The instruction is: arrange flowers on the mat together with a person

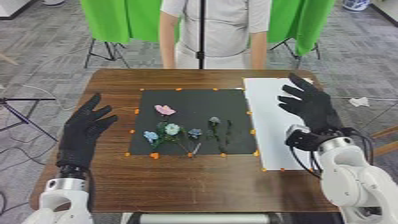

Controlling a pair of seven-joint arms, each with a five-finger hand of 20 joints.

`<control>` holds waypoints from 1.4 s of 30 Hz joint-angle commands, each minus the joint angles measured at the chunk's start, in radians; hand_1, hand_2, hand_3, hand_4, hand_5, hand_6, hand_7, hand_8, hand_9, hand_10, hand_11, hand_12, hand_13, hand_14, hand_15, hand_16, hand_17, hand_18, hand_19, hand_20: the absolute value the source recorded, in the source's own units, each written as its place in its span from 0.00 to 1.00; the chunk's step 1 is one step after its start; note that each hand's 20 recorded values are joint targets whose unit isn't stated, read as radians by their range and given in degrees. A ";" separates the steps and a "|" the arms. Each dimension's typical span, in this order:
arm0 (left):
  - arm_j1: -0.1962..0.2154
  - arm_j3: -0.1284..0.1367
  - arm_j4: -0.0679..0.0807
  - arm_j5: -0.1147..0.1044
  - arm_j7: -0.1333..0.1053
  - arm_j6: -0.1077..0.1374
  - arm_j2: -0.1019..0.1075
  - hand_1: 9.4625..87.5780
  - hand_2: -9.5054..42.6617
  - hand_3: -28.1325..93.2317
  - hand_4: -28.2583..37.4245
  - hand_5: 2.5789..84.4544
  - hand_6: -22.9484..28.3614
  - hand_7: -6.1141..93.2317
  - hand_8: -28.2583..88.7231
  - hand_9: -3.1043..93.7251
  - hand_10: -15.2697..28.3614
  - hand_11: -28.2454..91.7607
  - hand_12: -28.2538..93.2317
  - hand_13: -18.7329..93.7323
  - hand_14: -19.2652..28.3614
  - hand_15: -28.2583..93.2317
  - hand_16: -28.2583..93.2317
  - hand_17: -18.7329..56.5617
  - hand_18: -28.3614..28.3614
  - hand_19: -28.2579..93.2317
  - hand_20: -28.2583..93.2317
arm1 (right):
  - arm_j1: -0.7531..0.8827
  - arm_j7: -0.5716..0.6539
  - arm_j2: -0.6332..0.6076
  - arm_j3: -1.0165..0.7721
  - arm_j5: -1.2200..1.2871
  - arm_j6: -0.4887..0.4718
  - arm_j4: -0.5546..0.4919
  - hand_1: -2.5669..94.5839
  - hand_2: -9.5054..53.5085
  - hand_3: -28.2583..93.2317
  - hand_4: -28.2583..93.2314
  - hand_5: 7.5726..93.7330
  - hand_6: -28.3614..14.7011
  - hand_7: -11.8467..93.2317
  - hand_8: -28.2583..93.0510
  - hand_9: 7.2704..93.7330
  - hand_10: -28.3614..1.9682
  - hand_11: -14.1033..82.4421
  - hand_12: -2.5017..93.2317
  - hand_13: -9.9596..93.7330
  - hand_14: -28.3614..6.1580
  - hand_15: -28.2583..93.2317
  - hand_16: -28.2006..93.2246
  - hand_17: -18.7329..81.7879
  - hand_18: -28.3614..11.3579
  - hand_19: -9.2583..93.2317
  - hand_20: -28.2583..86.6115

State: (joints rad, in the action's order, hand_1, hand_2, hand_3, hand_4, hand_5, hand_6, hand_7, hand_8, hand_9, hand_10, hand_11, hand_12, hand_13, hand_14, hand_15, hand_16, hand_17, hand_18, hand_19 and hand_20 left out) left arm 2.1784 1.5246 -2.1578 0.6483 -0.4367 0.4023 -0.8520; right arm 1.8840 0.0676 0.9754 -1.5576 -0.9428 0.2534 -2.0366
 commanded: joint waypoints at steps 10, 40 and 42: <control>0.008 0.005 0.007 0.010 0.016 -0.011 -0.022 0.20 0.31 0.88 0.02 0.41 0.54 0.17 0.17 0.41 0.76 0.43 0.31 0.42 0.97 0.67 0.16 0.15 0.97 0.66 0.41 | 0.088 -0.072 0.048 -0.043 0.003 -0.015 0.019 0.15 0.35 0.89 0.00 0.32 0.77 0.24 0.13 0.35 0.55 0.20 0.17 0.38 0.31 0.40 0.38 0.19 0.17 0.54 0.35; 0.034 0.018 -0.005 0.023 0.038 -0.015 -0.030 0.21 0.31 0.88 0.03 0.41 0.54 0.17 0.17 0.41 0.76 0.43 0.31 0.42 0.97 0.68 0.16 0.16 0.98 0.66 0.41 | 0.102 -0.052 0.056 -0.040 -0.003 -0.047 0.016 0.15 0.34 0.89 0.00 0.32 0.78 0.24 0.13 0.37 0.56 0.20 0.17 0.40 0.31 0.41 0.38 0.19 0.13 0.54 0.36; 0.034 0.019 -0.006 0.025 0.042 -0.017 -0.032 0.21 0.31 0.88 0.03 0.41 0.54 0.17 0.17 0.41 0.76 0.43 0.31 0.42 0.97 0.68 0.16 0.16 0.98 0.66 0.41 | 0.104 -0.045 0.056 -0.040 -0.007 -0.047 0.014 0.15 0.34 0.89 0.00 0.32 0.78 0.24 0.13 0.37 0.56 0.20 0.17 0.40 0.31 0.41 0.38 0.19 0.13 0.54 0.36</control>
State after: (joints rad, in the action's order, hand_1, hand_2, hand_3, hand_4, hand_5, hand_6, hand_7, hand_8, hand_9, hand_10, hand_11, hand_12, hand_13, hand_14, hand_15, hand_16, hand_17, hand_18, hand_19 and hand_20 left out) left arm 2.1948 1.5392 -2.1581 0.6653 -0.4106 0.3954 -0.8728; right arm 1.9820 0.0117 1.0260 -1.6066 -0.9375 0.2103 -2.0127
